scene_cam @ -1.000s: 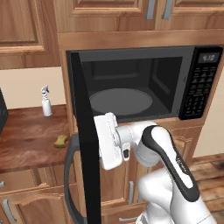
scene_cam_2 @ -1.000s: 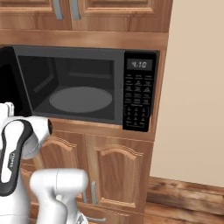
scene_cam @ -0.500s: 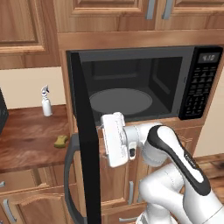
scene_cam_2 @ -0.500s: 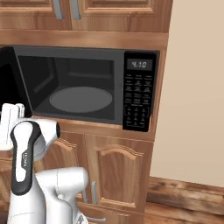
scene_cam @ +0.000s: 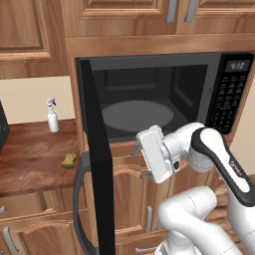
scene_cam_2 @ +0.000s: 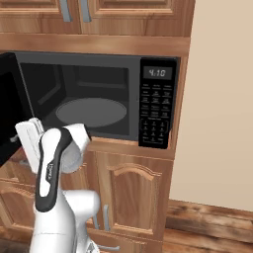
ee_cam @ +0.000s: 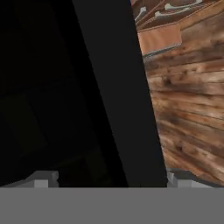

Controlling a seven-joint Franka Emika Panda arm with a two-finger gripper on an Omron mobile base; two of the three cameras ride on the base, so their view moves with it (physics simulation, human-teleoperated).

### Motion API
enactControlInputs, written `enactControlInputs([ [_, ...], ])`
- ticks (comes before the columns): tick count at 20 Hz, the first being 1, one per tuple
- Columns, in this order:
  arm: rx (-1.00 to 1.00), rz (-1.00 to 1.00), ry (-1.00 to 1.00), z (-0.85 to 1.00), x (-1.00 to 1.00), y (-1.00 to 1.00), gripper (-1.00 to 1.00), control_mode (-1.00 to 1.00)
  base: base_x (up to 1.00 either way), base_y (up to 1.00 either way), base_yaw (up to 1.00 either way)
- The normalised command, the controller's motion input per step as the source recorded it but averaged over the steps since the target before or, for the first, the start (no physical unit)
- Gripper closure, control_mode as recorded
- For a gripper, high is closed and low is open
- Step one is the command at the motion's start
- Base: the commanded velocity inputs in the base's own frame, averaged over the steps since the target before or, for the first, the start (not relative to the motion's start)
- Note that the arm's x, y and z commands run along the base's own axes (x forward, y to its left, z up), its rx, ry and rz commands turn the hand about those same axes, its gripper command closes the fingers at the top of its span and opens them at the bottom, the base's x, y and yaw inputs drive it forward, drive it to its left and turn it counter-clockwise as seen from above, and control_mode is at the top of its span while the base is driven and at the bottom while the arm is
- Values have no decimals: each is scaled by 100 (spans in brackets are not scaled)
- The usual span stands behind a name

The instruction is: Place the sponge inside the microwave to prepare for sanitizing.

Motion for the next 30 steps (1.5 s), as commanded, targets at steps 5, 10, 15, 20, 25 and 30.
enactControlInputs([
  [5, -53, 46, -71, 0, -6, -58, -100, -100, 0, 0, 0],
  [10, -56, 51, -67, -1, -13, -53, -100, -100, 0, 0, 0],
  [15, -54, 49, -51, 0, 0, -63, -100, -100, 0, 0, 0],
  [20, -9, 12, -17, -8, -22, -25, -100, -100, 0, 0, 0],
  [25, -1, -44, 14, 0, 15, -28, -100, -100, 0, 0, 0],
  [30, 0, -71, 1, 0, 0, -4, -100, -100, 0, 0, 0],
])
